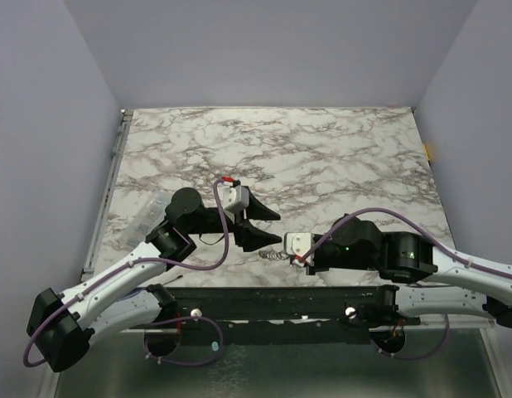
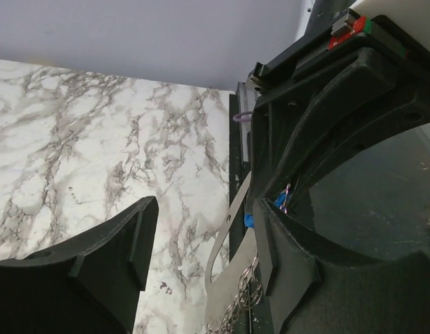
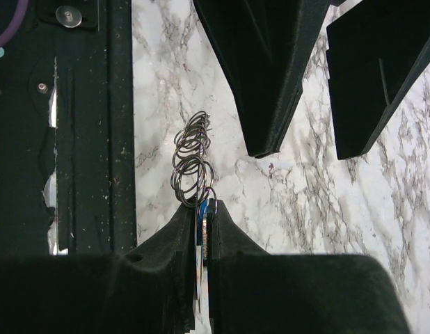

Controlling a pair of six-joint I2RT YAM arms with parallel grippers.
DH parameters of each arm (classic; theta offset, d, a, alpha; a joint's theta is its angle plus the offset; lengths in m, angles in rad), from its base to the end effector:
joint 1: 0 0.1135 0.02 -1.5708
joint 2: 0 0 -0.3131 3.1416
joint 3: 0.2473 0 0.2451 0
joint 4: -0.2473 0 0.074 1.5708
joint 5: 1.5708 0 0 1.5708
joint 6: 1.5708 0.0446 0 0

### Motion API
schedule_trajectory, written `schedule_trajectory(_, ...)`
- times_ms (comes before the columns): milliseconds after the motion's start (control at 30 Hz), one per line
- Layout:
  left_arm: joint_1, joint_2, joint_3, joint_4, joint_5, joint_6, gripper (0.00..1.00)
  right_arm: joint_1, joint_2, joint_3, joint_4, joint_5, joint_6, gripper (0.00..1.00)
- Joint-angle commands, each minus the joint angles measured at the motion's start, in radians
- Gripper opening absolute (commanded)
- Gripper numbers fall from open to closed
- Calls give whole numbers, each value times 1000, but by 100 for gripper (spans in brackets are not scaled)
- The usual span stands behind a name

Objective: Put the keys on the keyring

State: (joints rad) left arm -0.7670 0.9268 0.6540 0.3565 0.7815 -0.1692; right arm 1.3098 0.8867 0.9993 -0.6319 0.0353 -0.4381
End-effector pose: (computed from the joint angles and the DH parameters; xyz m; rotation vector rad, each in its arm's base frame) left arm 0.1095 -0.1491 0.3665 1.0980 1.2517 -1.3042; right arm 0.0414 0.1488 0.3836 -1.6175 1.3821 0.4871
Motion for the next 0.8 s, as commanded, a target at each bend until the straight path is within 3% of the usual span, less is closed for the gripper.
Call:
schedule_trajectory(0, -5, 1, 31, 6, 86, -22, 62, 7, 3, 28, 2, -23, -21, 1)
schedule_trajectory(433, -23, 60, 51, 9, 180, -70, 64, 7, 12, 36, 2, 45, -44, 1)
schedule_trajectory(767, -49, 84, 48, 9, 184, -76, 50, 7, 23, 55, 9, 57, -51, 1)
